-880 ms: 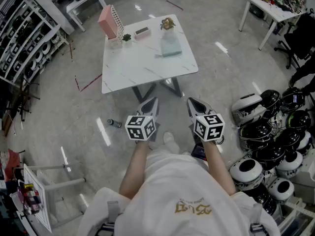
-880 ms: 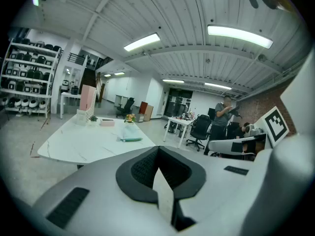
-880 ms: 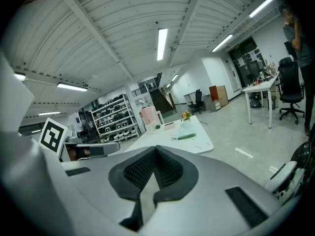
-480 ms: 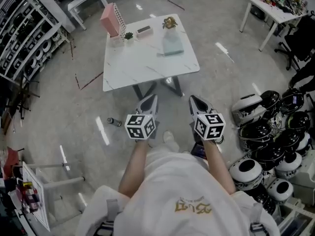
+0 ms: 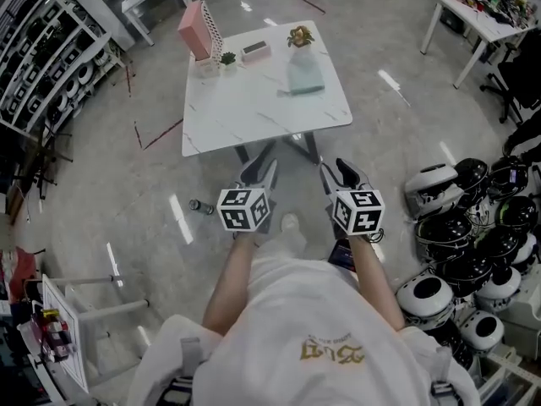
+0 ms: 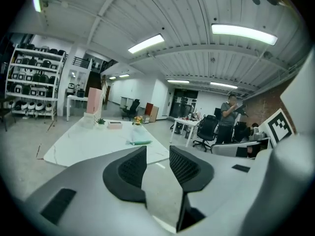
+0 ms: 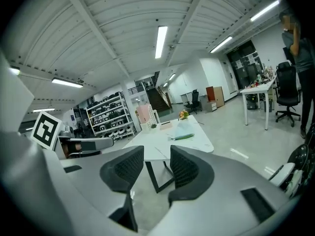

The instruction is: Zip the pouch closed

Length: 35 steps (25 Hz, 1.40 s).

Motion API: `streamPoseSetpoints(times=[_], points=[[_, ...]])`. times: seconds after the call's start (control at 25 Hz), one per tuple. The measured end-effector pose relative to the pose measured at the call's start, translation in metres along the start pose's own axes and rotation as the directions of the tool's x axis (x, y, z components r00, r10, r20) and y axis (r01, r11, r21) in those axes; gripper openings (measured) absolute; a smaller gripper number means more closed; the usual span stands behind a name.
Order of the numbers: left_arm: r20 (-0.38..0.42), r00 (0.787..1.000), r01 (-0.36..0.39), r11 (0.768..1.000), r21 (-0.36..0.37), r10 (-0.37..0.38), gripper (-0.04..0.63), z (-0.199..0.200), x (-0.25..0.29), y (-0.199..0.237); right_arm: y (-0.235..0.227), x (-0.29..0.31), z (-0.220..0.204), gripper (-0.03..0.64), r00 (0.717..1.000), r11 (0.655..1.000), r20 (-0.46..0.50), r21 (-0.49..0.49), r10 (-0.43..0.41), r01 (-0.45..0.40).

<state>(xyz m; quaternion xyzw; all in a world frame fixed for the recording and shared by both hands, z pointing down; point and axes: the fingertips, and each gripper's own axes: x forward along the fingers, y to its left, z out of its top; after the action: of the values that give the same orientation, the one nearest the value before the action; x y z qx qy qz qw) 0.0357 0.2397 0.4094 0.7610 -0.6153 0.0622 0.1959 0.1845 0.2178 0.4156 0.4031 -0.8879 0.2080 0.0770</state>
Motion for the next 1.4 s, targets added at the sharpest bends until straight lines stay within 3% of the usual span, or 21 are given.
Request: streamPoseSetpoints(times=[0.16, 0.48, 0.76, 1.0, 1.4], points=[[-0.045, 0.999, 0.012, 0.999, 0.034, -0.01, 0.155, -0.004, 0.027, 0.019, -0.01, 0.03, 0.001, 0.164, 1.0, 1.0, -0.005, 0.021, -0.007, 0.007], [-0.085, 0.995, 0.054, 0.999, 0.001, -0.053, 0.144, 0.022, 0.136, 0.104, -0.055, 0.148, 0.018, 0.164, 0.994, 0.997, -0.069, 0.005, -0.081, 0.082], [-0.197, 0.974, 0.12, 0.992, 0.04, -0.11, 0.132, 0.032, 0.222, 0.158, -0.082, 0.235, 0.018, 0.164, 0.977, 0.989, -0.162, 0.035, -0.139, 0.147], [-0.288, 0.94, 0.201, 0.979, 0.025, -0.185, 0.13, 0.024, 0.276, 0.184, -0.095, 0.29, 0.015, 0.164, 0.96, 0.98, -0.221, 0.062, -0.173, 0.191], [-0.416, 0.868, 0.337, 0.937, 0.089, -0.273, 0.13, 0.001, 0.343, 0.198, -0.112, 0.353, -0.009, 0.167, 0.919, 0.971, -0.33, 0.023, -0.215, 0.236]])
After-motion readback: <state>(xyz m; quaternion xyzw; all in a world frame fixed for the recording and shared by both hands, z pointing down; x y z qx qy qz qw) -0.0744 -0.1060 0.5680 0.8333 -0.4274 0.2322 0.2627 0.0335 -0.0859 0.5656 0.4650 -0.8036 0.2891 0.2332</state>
